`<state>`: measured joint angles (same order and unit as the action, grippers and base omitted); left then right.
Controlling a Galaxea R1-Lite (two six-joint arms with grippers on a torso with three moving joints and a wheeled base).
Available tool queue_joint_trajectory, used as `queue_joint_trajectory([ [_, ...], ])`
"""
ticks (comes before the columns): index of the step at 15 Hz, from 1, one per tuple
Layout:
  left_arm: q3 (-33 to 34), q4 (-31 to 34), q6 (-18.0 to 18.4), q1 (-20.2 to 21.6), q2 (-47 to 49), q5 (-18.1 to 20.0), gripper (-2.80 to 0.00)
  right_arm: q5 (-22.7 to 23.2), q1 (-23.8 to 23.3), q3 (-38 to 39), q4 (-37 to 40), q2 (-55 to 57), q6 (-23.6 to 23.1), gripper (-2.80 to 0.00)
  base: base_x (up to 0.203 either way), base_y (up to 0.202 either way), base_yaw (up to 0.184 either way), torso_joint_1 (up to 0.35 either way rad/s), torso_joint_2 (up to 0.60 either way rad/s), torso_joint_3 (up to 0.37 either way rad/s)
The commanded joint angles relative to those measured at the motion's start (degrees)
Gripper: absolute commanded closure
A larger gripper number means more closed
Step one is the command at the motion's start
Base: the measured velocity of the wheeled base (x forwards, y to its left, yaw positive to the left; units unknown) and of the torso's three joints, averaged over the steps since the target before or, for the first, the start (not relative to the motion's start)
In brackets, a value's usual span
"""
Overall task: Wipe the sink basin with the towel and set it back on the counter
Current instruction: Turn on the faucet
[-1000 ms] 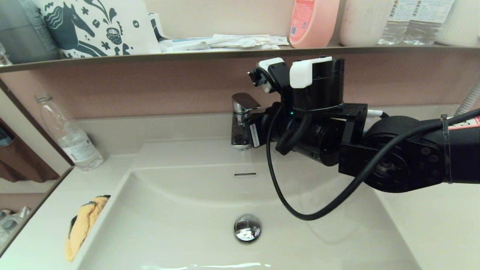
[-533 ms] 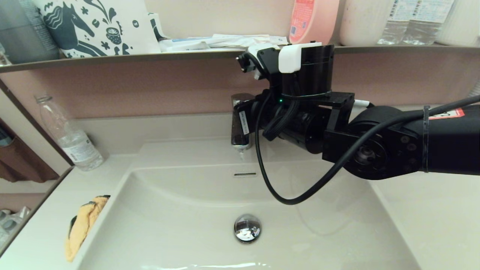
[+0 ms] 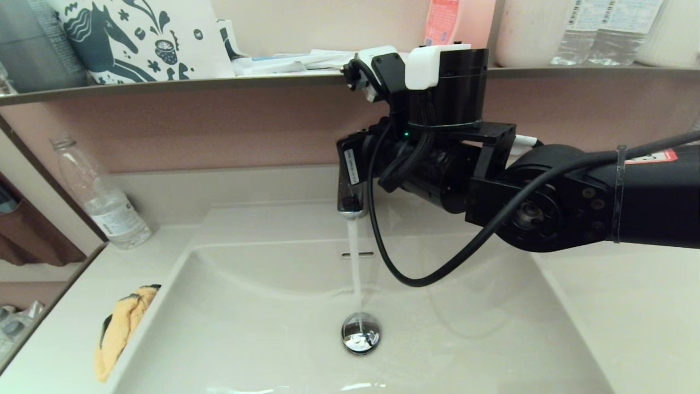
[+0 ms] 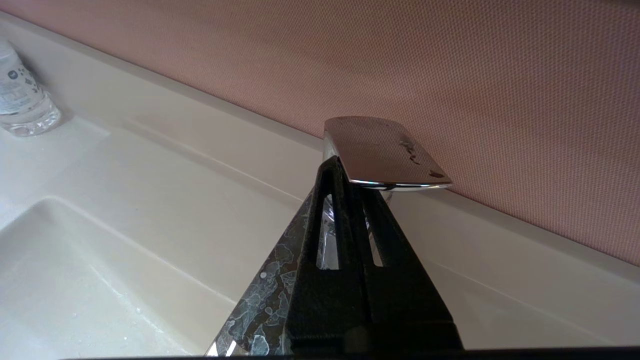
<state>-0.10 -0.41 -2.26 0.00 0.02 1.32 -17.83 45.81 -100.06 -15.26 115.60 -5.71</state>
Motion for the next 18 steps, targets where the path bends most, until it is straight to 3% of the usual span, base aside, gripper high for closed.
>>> queue_joint_trajectory([
  [1,0.0,0.1,0.0,0.0,0.1,0.0,0.0,-0.3,0.0,0.0,-0.2,-0.4,0.0,0.0,0.0,0.0,0.0,0.0,0.0,0.0],
  [10,0.0,0.0,0.0,0.0,0.1,0.0,0.0,-0.7,2.9,11.0,-0.6,-3.9,0.3,0.0,0.0,0.0,0.0,0.0,0.0,0.0],
  [16,0.0,0.0,0.0,0.0,0.1,0.0,0.0,-0.9,3.0,10.5,-0.7,-4.6,0.2,0.0,0.0,0.0,0.0,0.0,0.0,0.0],
  [18,0.0,0.0,0.0,0.0,0.1,0.0,0.0,-3.6,3.3,9.1,-0.7,-4.7,-0.5,0.0,0.0,0.0,0.0,0.0,0.0,0.0],
])
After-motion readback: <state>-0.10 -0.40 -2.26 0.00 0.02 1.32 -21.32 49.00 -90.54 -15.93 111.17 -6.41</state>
